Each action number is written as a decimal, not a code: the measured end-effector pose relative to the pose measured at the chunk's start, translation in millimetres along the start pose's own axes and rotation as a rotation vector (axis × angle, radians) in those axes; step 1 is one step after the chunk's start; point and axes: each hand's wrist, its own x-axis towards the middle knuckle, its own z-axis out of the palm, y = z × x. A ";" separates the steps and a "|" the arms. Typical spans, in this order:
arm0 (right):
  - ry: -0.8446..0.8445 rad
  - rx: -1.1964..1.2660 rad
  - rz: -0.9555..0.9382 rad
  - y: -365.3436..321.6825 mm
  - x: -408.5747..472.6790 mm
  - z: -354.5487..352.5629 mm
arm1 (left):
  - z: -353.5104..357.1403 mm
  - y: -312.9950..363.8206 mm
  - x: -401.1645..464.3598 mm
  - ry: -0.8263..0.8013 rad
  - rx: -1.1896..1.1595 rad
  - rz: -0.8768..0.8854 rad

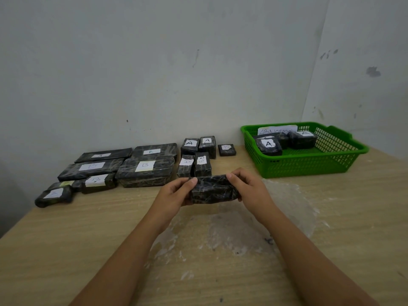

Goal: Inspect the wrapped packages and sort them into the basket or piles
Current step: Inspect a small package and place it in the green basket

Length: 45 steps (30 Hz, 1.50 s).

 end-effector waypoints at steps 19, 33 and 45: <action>-0.087 0.169 -0.017 -9.2 -5.2 -2.4 | -2.3 5.0 -1.5 0.037 -0.011 0.040; -0.071 0.173 -0.070 -6.6 -6.4 4.4 | 0.9 -3.1 3.0 0.119 -0.063 0.072; -0.024 0.169 -0.087 -2.9 -4.7 6.2 | 2.5 -8.2 5.0 0.105 -0.059 0.057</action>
